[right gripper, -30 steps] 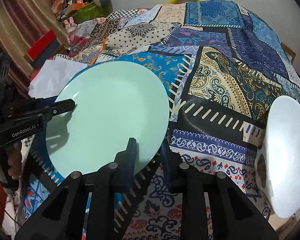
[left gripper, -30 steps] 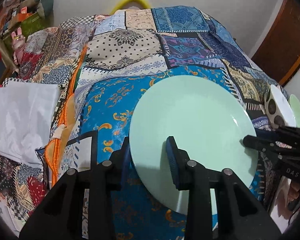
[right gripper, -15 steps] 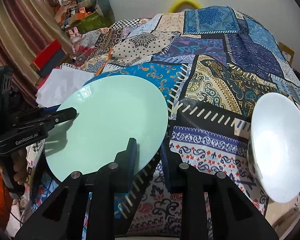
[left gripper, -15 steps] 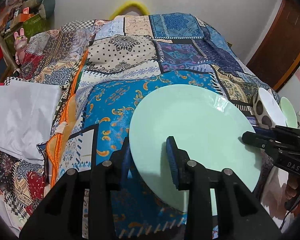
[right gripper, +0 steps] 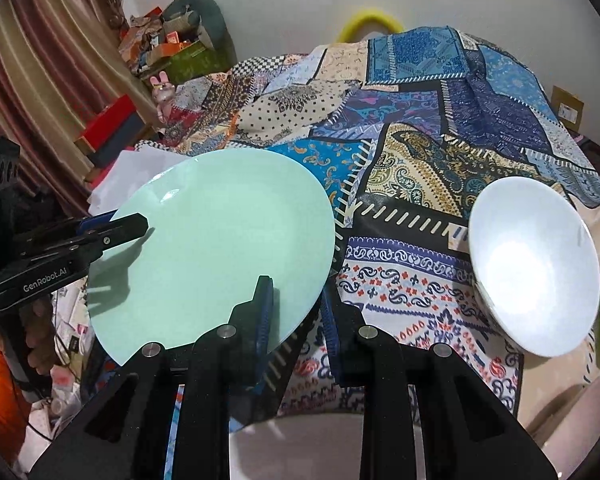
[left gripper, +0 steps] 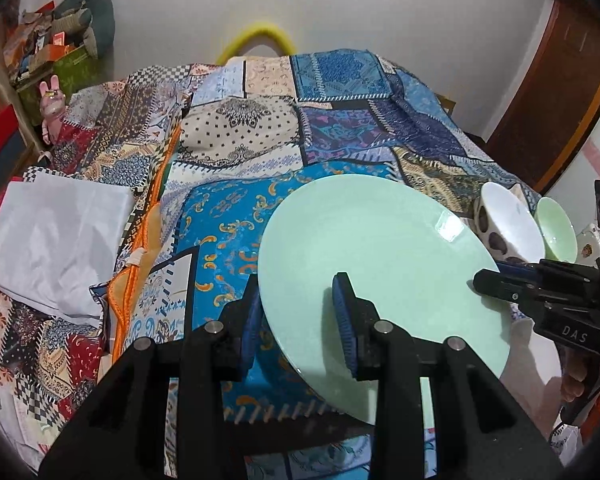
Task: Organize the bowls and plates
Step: 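Lift the mint green plate and carry it toward the white plate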
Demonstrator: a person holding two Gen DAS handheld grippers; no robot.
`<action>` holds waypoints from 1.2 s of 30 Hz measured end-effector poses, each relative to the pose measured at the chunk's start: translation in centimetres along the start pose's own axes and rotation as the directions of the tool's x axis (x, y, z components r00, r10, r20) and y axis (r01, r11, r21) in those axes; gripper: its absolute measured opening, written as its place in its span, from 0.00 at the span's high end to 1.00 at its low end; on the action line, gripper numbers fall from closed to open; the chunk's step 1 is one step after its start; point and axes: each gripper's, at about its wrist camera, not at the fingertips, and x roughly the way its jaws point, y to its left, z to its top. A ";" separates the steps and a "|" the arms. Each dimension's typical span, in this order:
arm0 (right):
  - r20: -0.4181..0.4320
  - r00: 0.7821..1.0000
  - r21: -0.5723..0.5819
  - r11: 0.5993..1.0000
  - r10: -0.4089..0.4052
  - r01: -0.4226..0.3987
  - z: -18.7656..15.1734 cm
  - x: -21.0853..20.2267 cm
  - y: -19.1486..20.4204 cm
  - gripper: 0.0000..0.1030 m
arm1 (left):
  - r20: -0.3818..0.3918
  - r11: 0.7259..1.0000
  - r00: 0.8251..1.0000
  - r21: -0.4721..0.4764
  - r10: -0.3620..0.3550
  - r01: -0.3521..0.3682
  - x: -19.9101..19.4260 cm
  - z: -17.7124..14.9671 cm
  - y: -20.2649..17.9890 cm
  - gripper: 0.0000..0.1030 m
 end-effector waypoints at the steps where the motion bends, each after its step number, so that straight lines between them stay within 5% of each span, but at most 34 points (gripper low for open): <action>1: 0.004 1.000 0.000 1.000 0.001 -0.001 -0.1 -0.3 0.1 0.79 | 0.003 1.000 1.000 0.001 0.001 -0.001 -0.3 0.0 -0.2 0.67; 36: 0.138 0.990 0.027 1.000 0.003 -0.007 -6.6 -11.5 -1.3 0.79 | 0.092 0.997 0.995 0.080 -0.029 0.022 -11.3 -4.8 -9.8 0.67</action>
